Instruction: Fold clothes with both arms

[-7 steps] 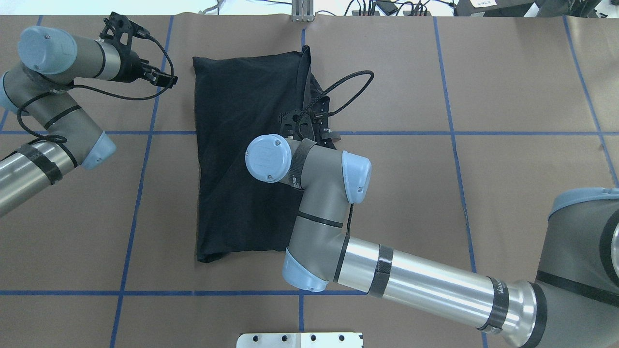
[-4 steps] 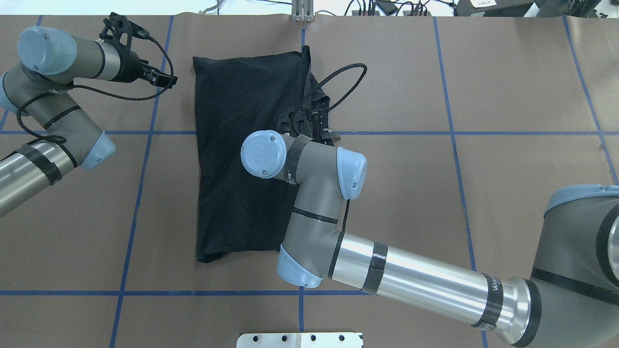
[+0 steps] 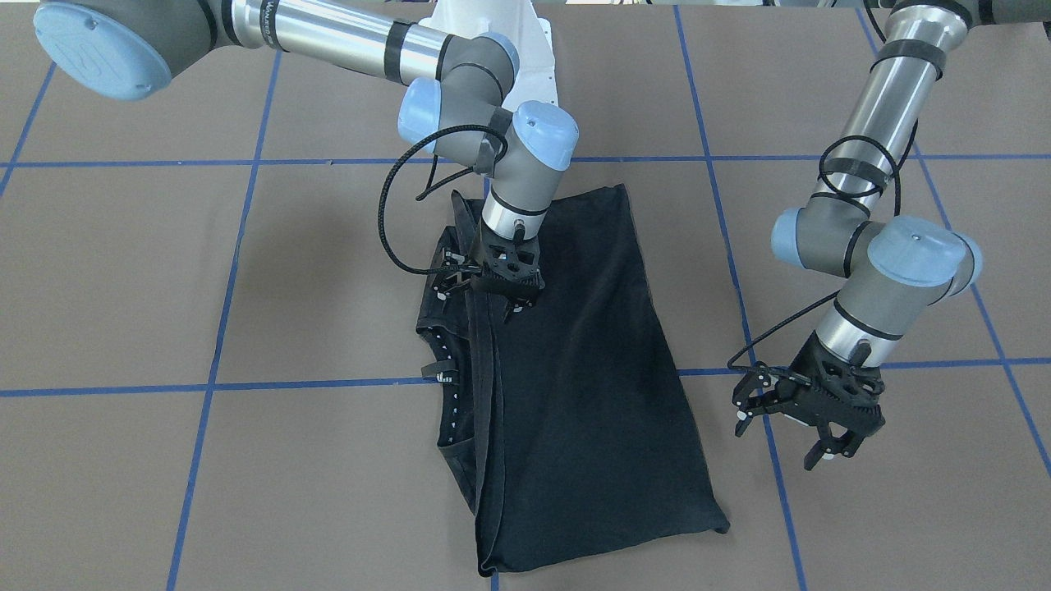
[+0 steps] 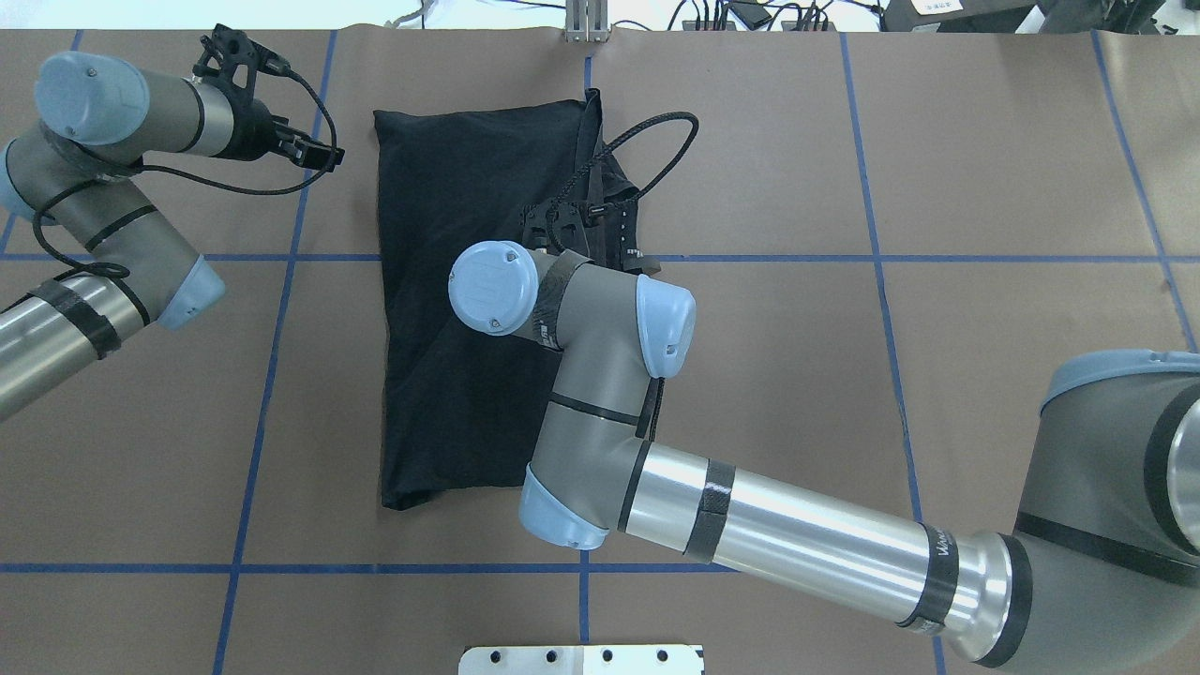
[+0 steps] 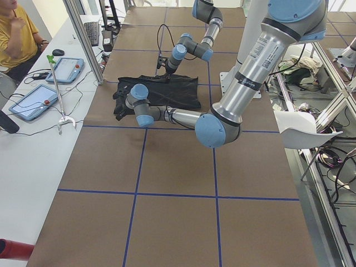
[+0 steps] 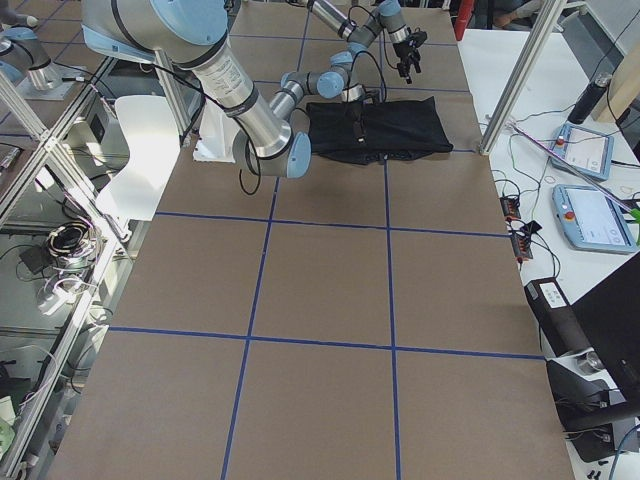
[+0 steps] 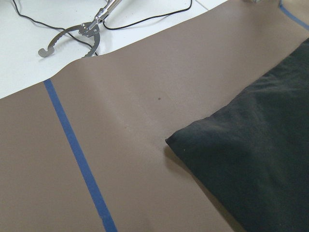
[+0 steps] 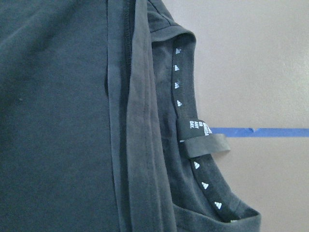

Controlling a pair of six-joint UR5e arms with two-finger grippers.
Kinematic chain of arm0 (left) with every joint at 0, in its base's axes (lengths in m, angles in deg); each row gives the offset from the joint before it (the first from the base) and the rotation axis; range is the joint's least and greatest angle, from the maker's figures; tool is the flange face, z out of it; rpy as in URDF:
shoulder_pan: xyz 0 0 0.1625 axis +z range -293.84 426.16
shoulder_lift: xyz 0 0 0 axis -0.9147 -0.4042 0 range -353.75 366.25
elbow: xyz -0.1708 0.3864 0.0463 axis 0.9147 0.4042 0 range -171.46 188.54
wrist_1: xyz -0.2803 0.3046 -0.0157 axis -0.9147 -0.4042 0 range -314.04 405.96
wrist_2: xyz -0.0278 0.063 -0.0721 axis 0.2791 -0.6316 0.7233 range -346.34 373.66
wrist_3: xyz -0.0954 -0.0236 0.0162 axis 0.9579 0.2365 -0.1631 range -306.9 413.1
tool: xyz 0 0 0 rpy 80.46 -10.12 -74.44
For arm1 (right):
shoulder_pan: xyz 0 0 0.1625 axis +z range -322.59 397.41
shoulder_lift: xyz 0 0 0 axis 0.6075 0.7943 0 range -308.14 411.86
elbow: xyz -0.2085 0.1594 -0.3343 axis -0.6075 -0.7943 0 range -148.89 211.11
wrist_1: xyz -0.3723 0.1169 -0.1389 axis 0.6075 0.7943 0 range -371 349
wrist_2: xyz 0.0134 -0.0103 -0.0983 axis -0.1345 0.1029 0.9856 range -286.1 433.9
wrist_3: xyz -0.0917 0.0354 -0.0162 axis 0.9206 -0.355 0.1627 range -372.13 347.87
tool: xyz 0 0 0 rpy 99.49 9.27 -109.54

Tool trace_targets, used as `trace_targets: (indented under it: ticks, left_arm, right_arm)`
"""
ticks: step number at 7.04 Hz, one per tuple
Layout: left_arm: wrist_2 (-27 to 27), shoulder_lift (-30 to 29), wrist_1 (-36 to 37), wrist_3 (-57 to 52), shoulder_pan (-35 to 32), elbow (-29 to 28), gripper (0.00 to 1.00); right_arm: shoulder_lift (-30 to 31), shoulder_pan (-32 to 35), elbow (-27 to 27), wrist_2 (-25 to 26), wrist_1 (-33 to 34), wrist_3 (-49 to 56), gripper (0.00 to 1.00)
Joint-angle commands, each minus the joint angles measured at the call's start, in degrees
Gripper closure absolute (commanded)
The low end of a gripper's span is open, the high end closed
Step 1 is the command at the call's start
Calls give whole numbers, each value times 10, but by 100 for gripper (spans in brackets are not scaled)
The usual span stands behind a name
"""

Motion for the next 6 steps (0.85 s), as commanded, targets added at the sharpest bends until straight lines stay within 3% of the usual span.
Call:
trace_targets:
  ticks: [1,4,6]
  left_arm:
    - [0,-1,0,0,0,0,0]
    - [0,0,0,0,1,-1,0]
    - [0,0,0,0,1,-1,0]
  right_arm:
    - [-5,-1,-15,-1,1,1,19]
    - [-12,0,-23,-7,7,27,39]
    - [-11,4,-17,-7,41,65,41]
